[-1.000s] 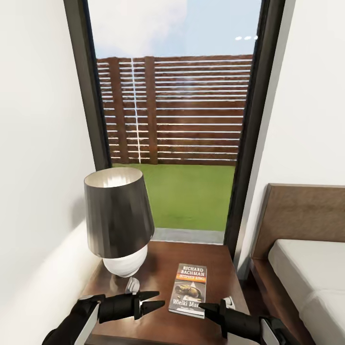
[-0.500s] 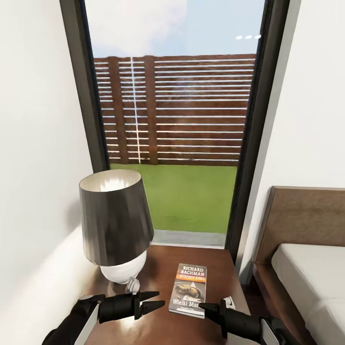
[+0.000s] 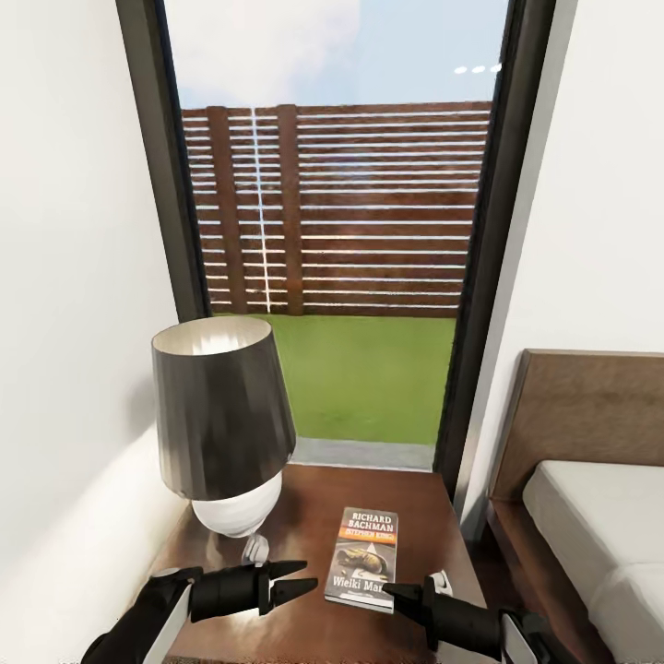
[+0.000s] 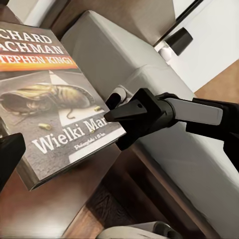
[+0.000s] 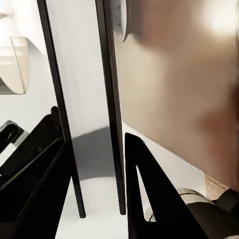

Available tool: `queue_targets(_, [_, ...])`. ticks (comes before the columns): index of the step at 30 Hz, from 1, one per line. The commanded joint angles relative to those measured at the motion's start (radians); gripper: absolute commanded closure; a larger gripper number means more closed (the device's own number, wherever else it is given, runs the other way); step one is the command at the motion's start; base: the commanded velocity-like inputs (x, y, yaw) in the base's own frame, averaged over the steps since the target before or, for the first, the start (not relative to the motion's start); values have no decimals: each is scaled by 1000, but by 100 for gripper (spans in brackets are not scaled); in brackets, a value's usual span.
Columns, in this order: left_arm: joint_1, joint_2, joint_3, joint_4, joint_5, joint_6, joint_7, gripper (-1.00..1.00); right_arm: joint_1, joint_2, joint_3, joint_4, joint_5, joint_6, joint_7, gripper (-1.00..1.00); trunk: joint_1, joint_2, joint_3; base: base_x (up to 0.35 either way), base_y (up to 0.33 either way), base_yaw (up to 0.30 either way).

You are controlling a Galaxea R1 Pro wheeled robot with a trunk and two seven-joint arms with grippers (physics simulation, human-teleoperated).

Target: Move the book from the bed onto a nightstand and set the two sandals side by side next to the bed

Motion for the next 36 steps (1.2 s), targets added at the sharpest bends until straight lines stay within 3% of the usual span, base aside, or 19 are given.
queue_targets(1, [-1, 1, -4, 0, 9, 10, 1, -100, -1, 0, -3, 0, -1, 5, 2, 100, 4, -8, -4, 0, 0, 0])
queue_targets(10, [-1, 1, -4, 0, 9, 10, 1, -100, -1, 0, -3, 0, -1, 5, 2, 100, 4, -8, -4, 0, 0, 0])
queue_targets(19, [-1, 1, -4, 0, 9, 10, 1, -100, -1, 0, -3, 0, -1, 5, 2, 100, 31, -57, -34, 0, 0, 0])
queue_targets(36, [-1, 2, -4, 0, 9, 10, 1, -100, -1, 0, -3, 0, 0, 5, 2, 100, 31, -57, -34, 0, 0, 0])
